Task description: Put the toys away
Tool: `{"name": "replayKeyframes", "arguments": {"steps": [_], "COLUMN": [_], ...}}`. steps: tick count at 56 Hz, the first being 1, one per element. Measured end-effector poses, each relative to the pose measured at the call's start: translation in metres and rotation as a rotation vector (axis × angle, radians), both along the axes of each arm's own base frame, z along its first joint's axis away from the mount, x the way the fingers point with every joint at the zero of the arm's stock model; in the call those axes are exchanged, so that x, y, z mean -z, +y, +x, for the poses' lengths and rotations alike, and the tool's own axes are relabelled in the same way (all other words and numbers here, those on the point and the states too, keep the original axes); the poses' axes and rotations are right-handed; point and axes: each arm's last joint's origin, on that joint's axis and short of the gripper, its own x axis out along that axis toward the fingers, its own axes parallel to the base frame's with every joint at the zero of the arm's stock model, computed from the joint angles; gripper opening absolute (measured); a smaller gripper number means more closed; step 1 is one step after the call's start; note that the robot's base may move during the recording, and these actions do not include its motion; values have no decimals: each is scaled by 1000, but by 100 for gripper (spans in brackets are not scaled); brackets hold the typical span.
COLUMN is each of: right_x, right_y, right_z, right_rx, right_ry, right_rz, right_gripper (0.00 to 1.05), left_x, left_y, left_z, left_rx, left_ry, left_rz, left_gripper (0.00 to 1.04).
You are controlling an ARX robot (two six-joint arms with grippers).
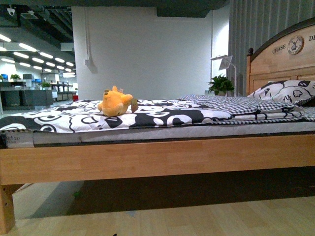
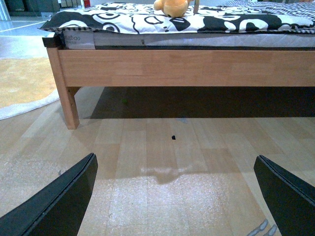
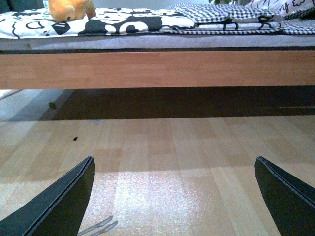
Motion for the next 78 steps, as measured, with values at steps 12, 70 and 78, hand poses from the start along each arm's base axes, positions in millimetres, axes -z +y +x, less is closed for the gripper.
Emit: {"name": "replayKeyframes", "arguments": {"steps": [12,70,78], "right_x": [0,0,0], "right_y": [0,0,0], "right_z": [0,0,0], "right_rx": [0,0,0], "right_ry": [0,0,0], "right_rz": [0,0,0], "right_gripper": [98,98,98], "left_x": [0,0,0], "left_y": [0,0,0], "left_z": [0,0,0], "left_rx": [0,0,0], "left_ry": [0,0,0], "left_rz": [0,0,0], "left_gripper": [98,98,98]}}
